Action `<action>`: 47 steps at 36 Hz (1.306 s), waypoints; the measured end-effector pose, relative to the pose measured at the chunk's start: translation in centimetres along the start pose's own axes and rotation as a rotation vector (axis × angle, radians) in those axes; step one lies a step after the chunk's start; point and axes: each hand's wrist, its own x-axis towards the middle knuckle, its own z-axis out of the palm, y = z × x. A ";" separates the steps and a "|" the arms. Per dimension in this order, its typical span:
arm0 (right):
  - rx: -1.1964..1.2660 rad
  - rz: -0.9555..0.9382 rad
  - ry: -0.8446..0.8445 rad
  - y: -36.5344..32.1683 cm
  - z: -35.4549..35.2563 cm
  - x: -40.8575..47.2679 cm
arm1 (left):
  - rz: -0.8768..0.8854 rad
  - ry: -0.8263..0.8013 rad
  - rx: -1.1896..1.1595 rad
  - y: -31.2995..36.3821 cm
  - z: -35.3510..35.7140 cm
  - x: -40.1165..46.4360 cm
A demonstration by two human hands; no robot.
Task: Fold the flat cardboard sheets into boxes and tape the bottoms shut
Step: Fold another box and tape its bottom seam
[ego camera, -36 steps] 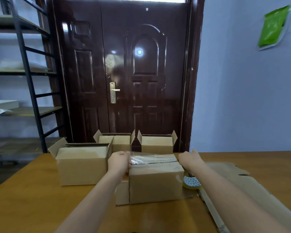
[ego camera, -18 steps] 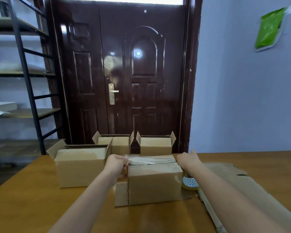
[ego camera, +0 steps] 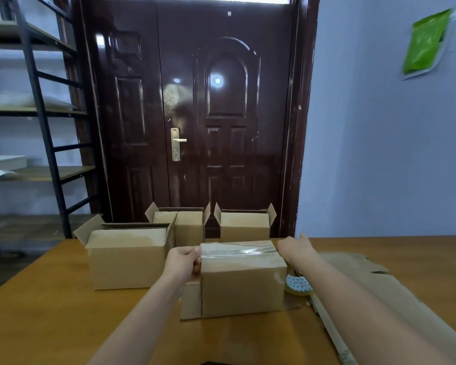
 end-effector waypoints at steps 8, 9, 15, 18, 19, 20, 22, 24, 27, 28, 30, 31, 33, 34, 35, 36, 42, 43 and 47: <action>0.010 -0.006 0.001 0.0 0.1 -0.3 | -0.063 -0.006 -0.078 -0.4 0.0 -0.4; 0.014 -0.010 0.004 0.0 0.1 -0.4 | -0.065 0.001 -0.074 -0.6 0.0 -0.3; 0.047 -0.020 0.023 0.0 0.2 -0.3 | -0.147 0.063 -0.065 -2.0 0.8 -0.5; 0.057 -0.013 0.023 0.0 0.3 -0.5 | -0.268 0.086 -0.152 -2.6 1.5 -0.8; 0.062 -0.013 0.021 -0.1 0.3 -0.6 | -0.311 0.093 -0.212 -2.6 1.8 -0.9; 0.066 -0.016 0.019 -0.1 0.3 -0.8 | -0.349 0.103 -0.276 -2.5 2.0 -0.8; 0.072 -0.020 0.020 -0.2 0.1 -1.3 | -0.383 0.117 -0.359 -2.2 2.3 -0.4; 0.071 -0.018 0.017 -0.4 -0.1 -1.8 | -0.377 0.126 -0.340 -1.7 2.3 0.4; 0.064 -0.011 0.020 -0.6 -0.2 -2.2 | -0.330 0.149 -0.247 -1.3 2.0 1.2; 0.073 -0.007 0.019 -0.6 -0.2 -2.3 | -0.317 0.148 -0.218 -1.3 1.9 1.3; 0.078 -0.011 0.016 -0.6 -0.1 -2.4 | -0.310 0.142 -0.170 -1.4 1.7 1.5; 0.079 -0.014 0.015 -0.6 -0.2 -2.4 | -0.307 0.152 -0.150 -1.3 1.6 1.4; 0.073 -0.015 0.014 -0.7 -0.2 -2.5 | -0.279 0.182 -0.082 -1.2 1.3 1.7; 0.068 -0.014 0.014 -0.8 -0.2 -2.5 | -0.268 0.192 -0.050 -1.1 1.3 1.9; 0.068 -0.014 0.017 -0.8 -0.3 -2.5 | -0.271 0.195 -0.043 -1.1 1.2 2.1; 0.066 -0.014 0.021 -0.8 -0.2 -2.5 | -0.290 0.184 -0.048 -1.2 1.2 2.3; 0.077 -0.017 0.013 -1.0 -0.4 -2.9 | -0.292 0.134 -0.027 -2.0 1.4 1.8; 0.080 -0.011 0.014 -1.0 -0.4 -3.1 | -0.284 0.134 -0.028 -2.0 1.4 1.6; 0.088 -0.003 0.002 -1.0 -0.6 -3.3 | -0.269 0.134 -0.028 -2.2 1.0 1.5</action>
